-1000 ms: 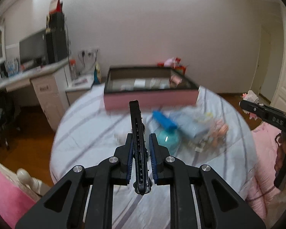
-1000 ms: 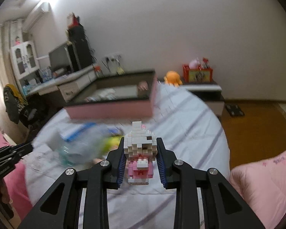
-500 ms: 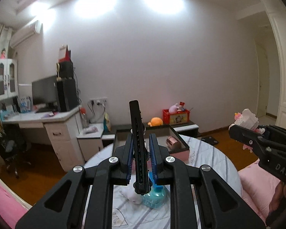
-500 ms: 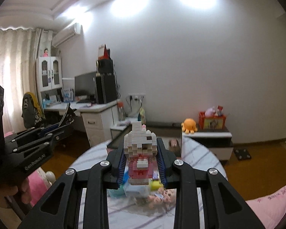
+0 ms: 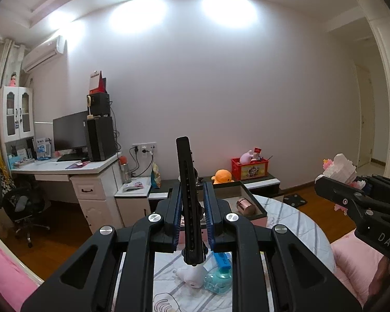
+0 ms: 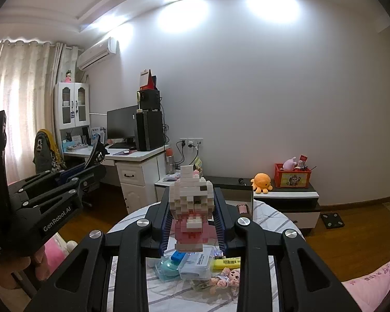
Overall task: Organize rigid objects
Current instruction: 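Carry the cable and block figure into the pink box and release both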
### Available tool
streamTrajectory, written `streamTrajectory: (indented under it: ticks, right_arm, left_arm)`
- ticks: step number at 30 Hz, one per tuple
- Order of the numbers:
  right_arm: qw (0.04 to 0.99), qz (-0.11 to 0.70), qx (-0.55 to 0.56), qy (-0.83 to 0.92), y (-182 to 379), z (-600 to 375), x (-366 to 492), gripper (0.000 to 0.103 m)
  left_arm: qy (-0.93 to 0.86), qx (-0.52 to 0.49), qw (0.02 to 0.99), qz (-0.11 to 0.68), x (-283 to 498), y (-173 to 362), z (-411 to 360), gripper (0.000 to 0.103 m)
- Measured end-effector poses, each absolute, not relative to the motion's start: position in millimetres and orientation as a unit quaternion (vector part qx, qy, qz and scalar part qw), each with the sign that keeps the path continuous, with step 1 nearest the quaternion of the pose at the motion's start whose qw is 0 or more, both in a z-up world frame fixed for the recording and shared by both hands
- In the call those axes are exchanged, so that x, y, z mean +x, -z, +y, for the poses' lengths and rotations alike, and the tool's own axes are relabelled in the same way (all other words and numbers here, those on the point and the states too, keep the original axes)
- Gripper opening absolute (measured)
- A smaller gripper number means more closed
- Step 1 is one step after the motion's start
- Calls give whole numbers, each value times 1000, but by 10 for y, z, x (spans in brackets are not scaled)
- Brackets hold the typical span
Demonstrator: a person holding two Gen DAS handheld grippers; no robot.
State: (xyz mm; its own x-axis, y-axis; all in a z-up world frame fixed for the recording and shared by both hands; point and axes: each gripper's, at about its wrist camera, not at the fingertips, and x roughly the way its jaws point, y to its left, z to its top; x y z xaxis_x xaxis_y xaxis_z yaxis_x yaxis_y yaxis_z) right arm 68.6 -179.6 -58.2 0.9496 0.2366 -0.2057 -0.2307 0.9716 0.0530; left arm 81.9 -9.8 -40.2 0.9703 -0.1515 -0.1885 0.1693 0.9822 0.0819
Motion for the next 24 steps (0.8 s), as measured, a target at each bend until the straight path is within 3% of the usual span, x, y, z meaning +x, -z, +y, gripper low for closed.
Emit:
streamTrajectory:
  ticks: [10,24]
  right_arm:
    - [983,134,11,-121,653,-1825,1199,30]
    - [954,280,-8,-112,1257,-2095,2958,30]
  left_arm:
    - [83,71,985,130,1367,565,-213,16]
    - [132,81,941,301,3317,1261,-297,16]
